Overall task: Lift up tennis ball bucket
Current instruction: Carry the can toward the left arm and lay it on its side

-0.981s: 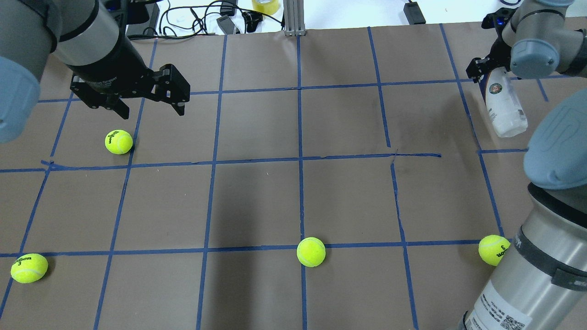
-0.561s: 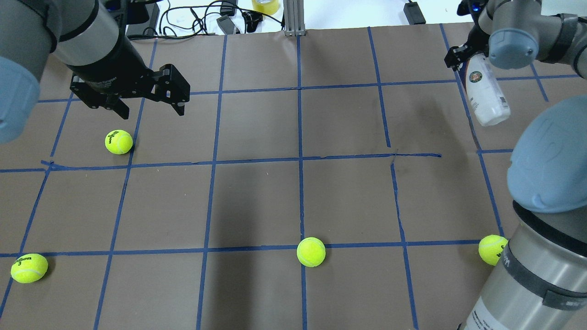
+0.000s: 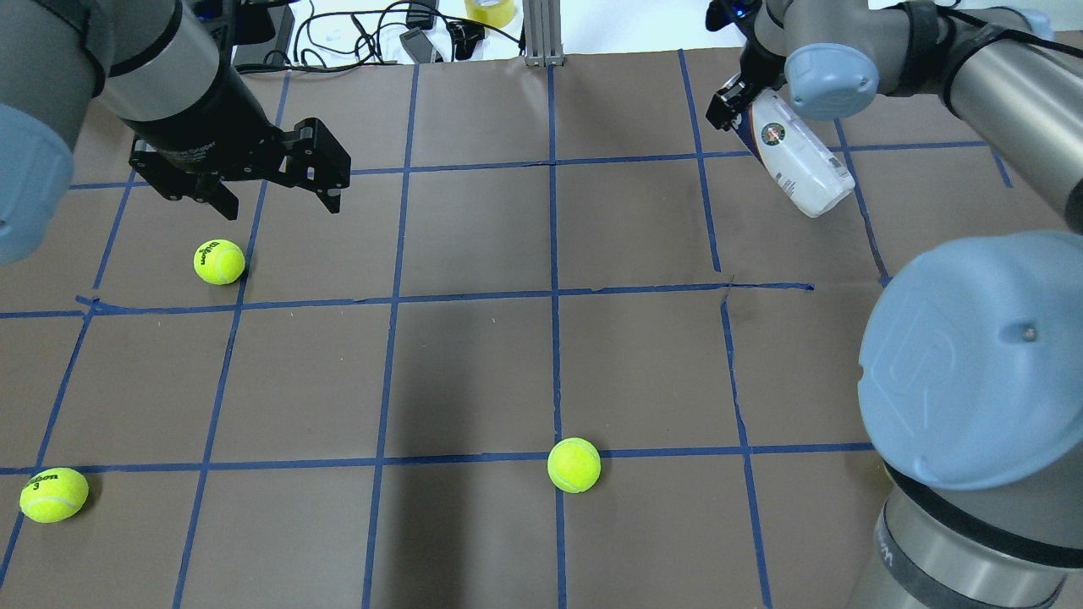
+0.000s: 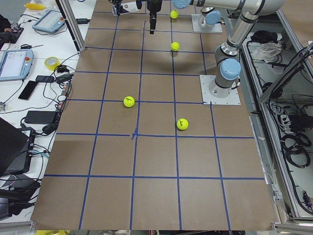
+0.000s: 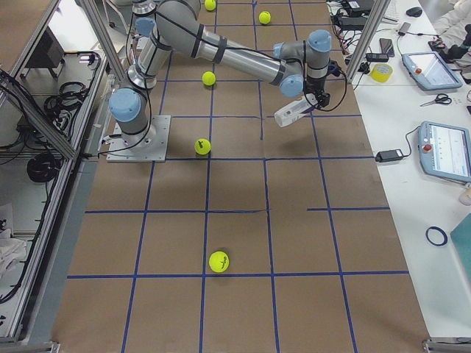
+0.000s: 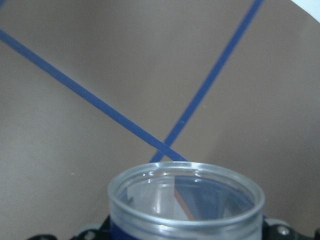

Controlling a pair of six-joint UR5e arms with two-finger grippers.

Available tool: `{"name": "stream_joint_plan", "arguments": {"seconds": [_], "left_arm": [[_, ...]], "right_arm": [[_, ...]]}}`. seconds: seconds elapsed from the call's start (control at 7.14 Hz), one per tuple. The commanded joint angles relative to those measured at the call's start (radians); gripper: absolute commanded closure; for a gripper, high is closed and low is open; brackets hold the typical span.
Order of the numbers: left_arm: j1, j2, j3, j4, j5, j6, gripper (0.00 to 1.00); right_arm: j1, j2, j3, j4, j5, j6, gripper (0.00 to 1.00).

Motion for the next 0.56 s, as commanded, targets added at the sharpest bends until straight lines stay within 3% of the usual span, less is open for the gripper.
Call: {"name": "stream_joint_plan", "arguments": {"seconds": [0.0,0.28,0.42], "left_arm": [[0.000,0.000,0.000,0.000,0.000,0.000,0.00],[0.000,0.000,0.000,0.000,0.000,0.000,0.00],[0.000,0.000,0.000,0.000,0.000,0.000,0.00]], "right_arm": [[0.063,-0.001,0.014,-0.031,0.052,-0.217,0.83],[0.156,0.001,0.014,-0.056,0.051,-0.317,0.83],[0.196,0.002,0.014,-0.082,0.051,-0.345,0.78]]}}
